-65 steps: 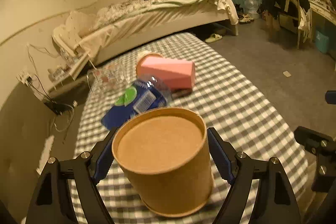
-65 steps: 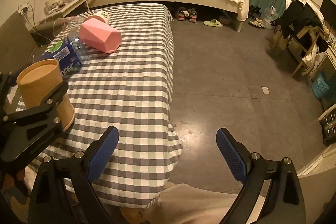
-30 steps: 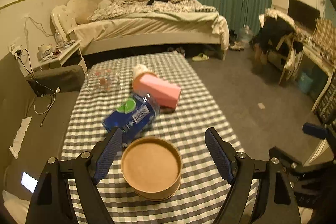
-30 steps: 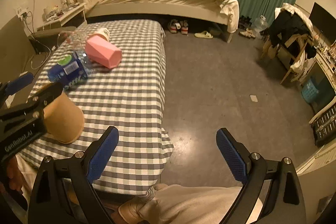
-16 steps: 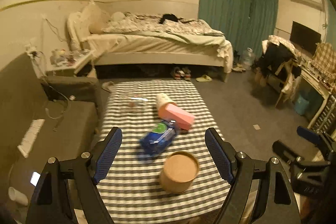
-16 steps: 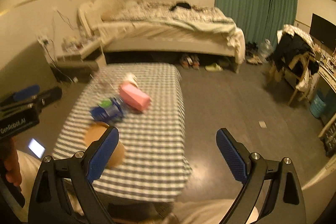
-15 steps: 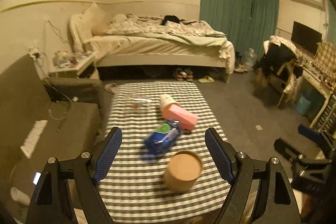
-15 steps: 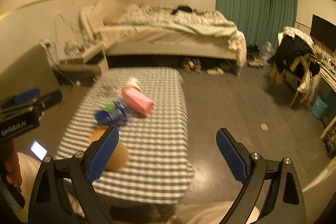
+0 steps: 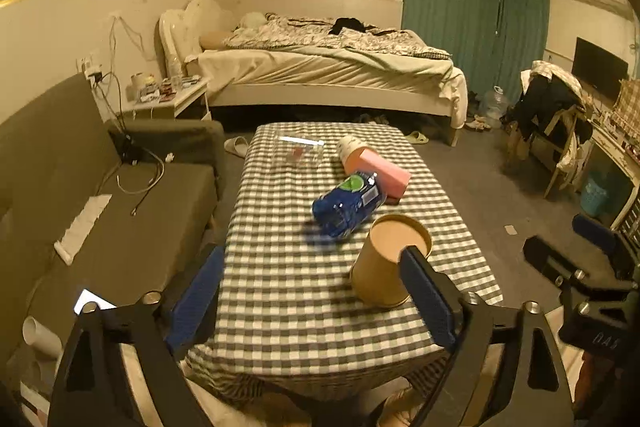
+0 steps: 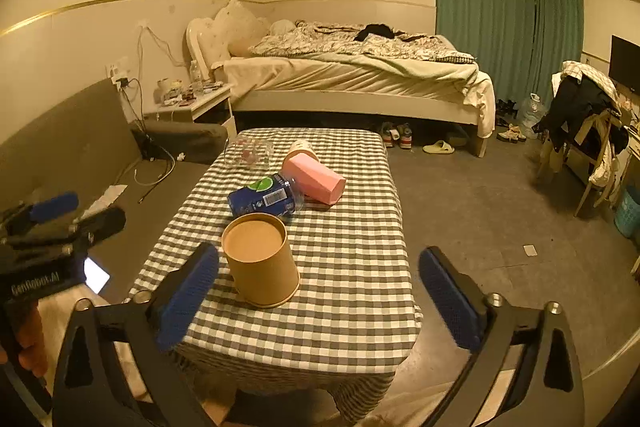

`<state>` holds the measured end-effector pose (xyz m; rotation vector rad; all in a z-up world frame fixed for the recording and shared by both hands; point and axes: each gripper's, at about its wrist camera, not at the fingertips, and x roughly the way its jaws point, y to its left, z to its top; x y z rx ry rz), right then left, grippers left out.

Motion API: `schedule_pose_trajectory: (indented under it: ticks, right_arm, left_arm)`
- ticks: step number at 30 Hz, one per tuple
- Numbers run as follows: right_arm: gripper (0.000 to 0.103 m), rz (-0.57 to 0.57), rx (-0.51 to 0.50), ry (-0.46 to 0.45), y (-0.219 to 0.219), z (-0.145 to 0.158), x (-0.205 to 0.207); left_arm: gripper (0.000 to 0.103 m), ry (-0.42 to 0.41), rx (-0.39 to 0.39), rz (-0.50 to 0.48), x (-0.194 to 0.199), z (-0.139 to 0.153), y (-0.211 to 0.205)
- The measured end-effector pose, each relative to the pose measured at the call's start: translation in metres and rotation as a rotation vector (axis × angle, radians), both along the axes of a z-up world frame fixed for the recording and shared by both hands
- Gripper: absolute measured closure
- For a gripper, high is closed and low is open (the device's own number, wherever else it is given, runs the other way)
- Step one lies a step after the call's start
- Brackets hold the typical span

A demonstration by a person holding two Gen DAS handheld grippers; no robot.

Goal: Flip cup upside down
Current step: 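Lower the brown paper cup upright onto the table and open the left tool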

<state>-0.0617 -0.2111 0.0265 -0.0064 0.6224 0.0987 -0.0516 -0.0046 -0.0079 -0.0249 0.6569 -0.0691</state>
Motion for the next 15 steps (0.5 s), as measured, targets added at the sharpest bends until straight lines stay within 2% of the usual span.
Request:
schedule_pose_trajectory:
  ticks: [15]
  right_arm:
    - [0.000,-0.030,-0.001,0.016,0.001,-0.013,0.005]
  left_arm:
    - [0.001,-0.003,0.016,0.013,-0.005,-0.009,0.001]
